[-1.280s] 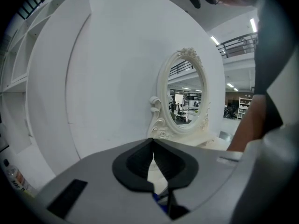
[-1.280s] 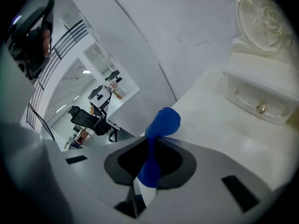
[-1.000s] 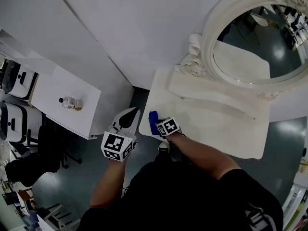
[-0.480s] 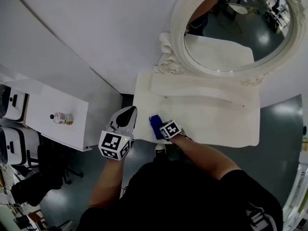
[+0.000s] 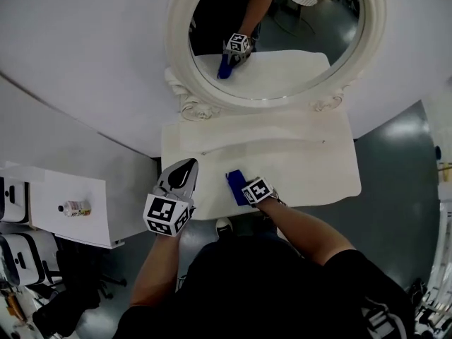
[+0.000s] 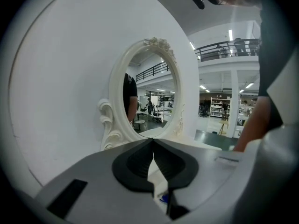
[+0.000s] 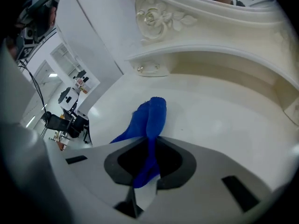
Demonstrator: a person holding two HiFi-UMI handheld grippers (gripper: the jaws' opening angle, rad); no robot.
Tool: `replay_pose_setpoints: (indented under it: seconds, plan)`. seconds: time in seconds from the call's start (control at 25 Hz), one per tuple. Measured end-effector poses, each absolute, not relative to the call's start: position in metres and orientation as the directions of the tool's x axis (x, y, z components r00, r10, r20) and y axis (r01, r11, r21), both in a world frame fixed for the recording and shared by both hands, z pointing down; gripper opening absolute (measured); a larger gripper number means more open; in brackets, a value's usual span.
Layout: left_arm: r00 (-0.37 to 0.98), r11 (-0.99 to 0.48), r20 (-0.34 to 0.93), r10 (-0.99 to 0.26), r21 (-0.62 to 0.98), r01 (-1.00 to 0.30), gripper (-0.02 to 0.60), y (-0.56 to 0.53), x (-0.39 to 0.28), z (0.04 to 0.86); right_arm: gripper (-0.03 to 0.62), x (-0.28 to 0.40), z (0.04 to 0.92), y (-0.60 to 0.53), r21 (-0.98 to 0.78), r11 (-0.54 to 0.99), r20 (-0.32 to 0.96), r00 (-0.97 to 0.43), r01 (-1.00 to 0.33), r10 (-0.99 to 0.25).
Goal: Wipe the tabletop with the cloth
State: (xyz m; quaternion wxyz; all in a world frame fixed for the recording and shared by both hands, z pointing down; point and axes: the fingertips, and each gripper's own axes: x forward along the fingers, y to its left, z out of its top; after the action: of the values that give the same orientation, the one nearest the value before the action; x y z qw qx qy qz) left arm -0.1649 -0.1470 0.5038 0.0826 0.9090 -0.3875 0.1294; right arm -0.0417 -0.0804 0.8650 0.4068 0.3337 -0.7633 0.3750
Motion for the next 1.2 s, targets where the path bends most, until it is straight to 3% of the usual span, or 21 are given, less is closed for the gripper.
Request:
replay_pose_setpoints:
  seconds: [0.52,1.2]
  plan:
    - [0.771,-0.795,0.296,-0.563,0.059,-0.603,0.012,-0.162,-0.016,0.506,0.041,0.155,0.865,-0.071,-0.232,0.333,0.895,-0.335,-0.914,-0.296]
    - [0.831,-0.856,0.300,-0.468,0.081,-0.511,0.012,-0.155,0.108,0.520,0.044,0.374,0.864,-0.024,-0.174,0.042,0.912,-0.177,-0.984,-0.370]
